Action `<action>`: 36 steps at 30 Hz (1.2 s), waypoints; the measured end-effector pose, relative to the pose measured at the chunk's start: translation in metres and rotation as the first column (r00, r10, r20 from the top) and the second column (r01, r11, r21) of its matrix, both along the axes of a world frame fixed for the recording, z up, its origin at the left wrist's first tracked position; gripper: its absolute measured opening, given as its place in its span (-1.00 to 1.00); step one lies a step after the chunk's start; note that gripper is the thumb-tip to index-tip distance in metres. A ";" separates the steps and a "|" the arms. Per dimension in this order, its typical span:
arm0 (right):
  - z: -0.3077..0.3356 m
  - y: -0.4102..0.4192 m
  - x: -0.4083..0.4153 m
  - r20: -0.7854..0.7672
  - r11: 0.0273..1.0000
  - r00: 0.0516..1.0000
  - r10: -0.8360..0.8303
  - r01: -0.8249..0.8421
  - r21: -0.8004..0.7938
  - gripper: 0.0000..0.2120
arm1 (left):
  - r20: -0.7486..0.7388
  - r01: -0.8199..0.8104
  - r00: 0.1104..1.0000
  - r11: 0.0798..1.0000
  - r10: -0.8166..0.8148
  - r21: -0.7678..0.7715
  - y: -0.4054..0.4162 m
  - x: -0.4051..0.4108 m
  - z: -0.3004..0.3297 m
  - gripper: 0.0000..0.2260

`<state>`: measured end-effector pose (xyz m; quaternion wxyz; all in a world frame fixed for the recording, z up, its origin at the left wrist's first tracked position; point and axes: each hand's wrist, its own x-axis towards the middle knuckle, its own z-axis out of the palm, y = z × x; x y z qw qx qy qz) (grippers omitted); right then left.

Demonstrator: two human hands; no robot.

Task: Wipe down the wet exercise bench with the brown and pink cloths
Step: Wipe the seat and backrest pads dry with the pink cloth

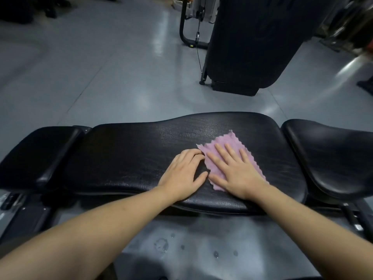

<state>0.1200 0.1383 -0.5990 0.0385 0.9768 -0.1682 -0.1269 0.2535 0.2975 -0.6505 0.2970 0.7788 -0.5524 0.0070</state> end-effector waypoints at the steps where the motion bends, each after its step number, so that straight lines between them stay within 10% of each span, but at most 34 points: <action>1: 0.000 -0.006 0.012 0.006 1.000 1.000 -0.004 0.003 0.011 -0.18 | 0.001 -0.001 1.000 1.000 0.001 -0.007 0.000 0.000 -0.001 -0.59; 17: -0.008 -0.060 0.136 0.014 0.997 0.998 -0.059 0.059 -0.039 -0.35 | 0.005 -0.008 1.000 0.999 0.008 -0.050 -0.001 0.002 -0.006 -0.62; 31: -0.004 0.025 0.012 0.024 0.998 0.999 0.037 -0.038 0.041 -0.19 | 0.094 -0.265 0.960 0.964 0.262 0.014 0.005 -0.003 -0.003 -0.71; 36: -0.008 0.045 -0.025 0.068 0.995 0.993 0.100 -0.101 0.021 -0.26 | 0.074 -0.098 0.993 0.994 0.094 0.056 0.016 0.010 0.002 -0.75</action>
